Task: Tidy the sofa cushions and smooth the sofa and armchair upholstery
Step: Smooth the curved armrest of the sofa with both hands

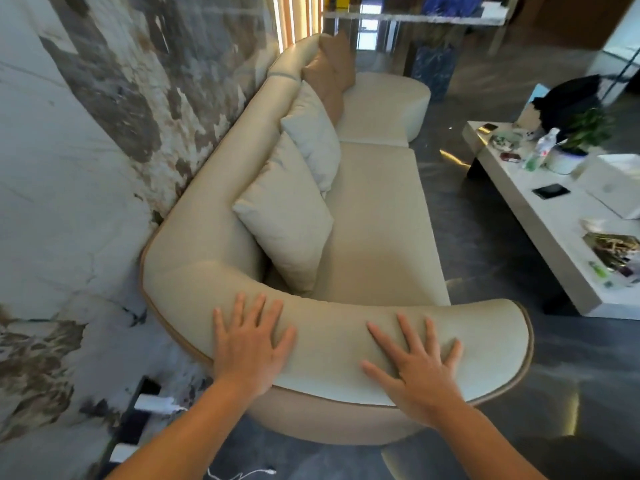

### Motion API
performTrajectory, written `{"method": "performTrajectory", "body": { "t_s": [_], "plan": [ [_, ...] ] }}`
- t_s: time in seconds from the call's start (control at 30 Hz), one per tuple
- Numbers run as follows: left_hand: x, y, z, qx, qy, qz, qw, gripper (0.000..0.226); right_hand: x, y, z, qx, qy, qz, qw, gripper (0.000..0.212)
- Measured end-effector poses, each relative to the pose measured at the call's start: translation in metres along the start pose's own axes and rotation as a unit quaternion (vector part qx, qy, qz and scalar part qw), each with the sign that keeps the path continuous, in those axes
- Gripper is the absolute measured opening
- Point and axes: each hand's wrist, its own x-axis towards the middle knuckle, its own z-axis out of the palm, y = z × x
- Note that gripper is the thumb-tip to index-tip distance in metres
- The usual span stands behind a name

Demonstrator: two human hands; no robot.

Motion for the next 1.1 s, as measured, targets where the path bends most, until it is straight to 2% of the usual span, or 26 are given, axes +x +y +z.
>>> {"method": "performTrajectory", "body": {
  "t_s": [0.07, 0.13, 0.23, 0.33, 0.47, 0.53, 0.6, 0.7, 0.77, 0.87, 0.97, 1.1],
  "plan": [
    [-0.008, 0.001, -0.006, -0.01, 0.048, -0.003, 0.999, 0.066, -0.005, -0.005, 0.005, -0.006, 0.074, 0.011, 0.997, 0.068],
    [-0.005, 0.0, -0.006, -0.017, 0.086, 0.001, 0.996, 0.06, -0.004, -0.006, 0.012, -0.039, 0.127, 0.02, 0.991, 0.069],
    [-0.003, -0.004, 0.003, -0.01, 0.071, 0.012, 0.997, 0.057, 0.004, -0.008, 0.019, -0.056, 0.099, 0.031, 0.993, 0.068],
    [-0.006, -0.003, -0.004, -0.001, 0.042, -0.013, 0.999, 0.061, 0.007, -0.009, 0.017, -0.026, 0.064, 0.049, 0.996, 0.065],
    [0.001, -0.001, -0.009, 0.004, -0.033, -0.006, 0.999, 0.062, 0.004, -0.004, 0.003, -0.011, 0.001, 0.02, 1.0, 0.071],
    [0.002, 0.002, -0.012, -0.004, -0.062, -0.01, 0.998, 0.064, 0.006, 0.006, -0.013, -0.018, 0.004, -0.004, 1.0, 0.075],
    [0.001, 0.008, -0.015, -0.014, -0.081, -0.024, 0.996, 0.07, 0.012, 0.028, -0.03, -0.008, 0.02, 0.015, 1.0, 0.079],
    [-0.005, 0.013, -0.009, 0.008, -0.047, -0.028, 0.998, 0.081, 0.016, 0.064, -0.031, 0.039, 0.009, 0.15, 0.988, 0.084],
    [-0.009, 0.012, -0.001, 0.022, -0.007, -0.021, 0.999, 0.08, 0.015, 0.076, -0.018, 0.043, 0.033, 0.195, 0.979, 0.084],
    [-0.004, 0.007, 0.009, 0.026, 0.036, -0.025, 0.999, 0.073, 0.019, 0.077, -0.003, 0.036, 0.101, 0.195, 0.975, 0.077],
    [0.0, 0.007, 0.012, 0.036, 0.035, -0.02, 0.999, 0.069, 0.024, 0.08, 0.004, 0.03, 0.122, 0.202, 0.971, 0.071],
    [-0.001, 0.011, 0.0, 0.047, -0.04, -0.031, 0.998, 0.067, 0.024, 0.078, -0.012, 0.05, 0.045, 0.199, 0.978, 0.07]
  ]
}}
